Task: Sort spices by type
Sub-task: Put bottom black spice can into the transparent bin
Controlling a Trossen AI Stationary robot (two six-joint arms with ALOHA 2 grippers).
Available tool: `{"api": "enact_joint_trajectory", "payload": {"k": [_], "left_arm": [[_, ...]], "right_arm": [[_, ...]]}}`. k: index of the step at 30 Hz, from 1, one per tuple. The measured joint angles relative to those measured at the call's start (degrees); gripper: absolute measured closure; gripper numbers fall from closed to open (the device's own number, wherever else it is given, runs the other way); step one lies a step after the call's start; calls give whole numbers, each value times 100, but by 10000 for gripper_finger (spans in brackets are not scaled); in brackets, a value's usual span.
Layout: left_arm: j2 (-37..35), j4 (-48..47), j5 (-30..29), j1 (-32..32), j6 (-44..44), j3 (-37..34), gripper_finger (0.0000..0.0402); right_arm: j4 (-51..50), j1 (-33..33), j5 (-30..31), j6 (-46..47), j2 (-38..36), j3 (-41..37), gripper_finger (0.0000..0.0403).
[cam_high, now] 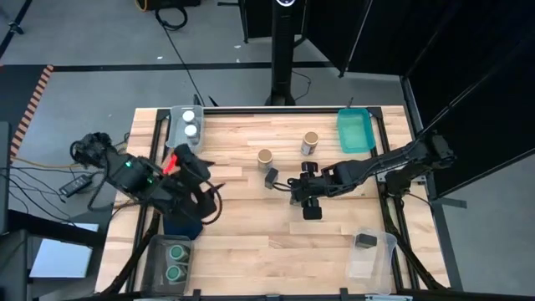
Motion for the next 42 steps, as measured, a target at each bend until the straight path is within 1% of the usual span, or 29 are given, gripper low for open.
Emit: {"api": "enact_joint_trajectory", "payload": {"k": [3, 6, 8, 11, 17, 26, 35, 42], "left_arm": [[-503, 906, 99, -69, -197, -1167, 99], [-884, 1700, 138, -72, -435, -2029, 99], [-1032, 2100, 202, -72, -573, -2424, 99], [-1144, 2609, 303, -72, -622, -2778, 99], [-1132, 2772, 427, -72, -622, -2923, 99], [-1121, 2730, 426, -72, -614, -2923, 99], [-1120, 2712, 421, -72, -594, -2921, 99], [-1119, 2704, 418, -72, -592, -2921, 99]], "right_arm": [[1, -73, -21, 43, 0, 0, 175], [-1, -176, -71, 208, 0, 0, 166], [-4, -215, -152, 243, 0, 0, 158], [-7, -241, -293, 268, 0, 0, 143], [-16, -241, -389, 304, 0, 0, 126], [89, -289, -387, 306, 18, 0, 133], [75, -285, -452, 297, 548, -2, 134], [62, -285, -547, 260, 752, -4, 139]]}}
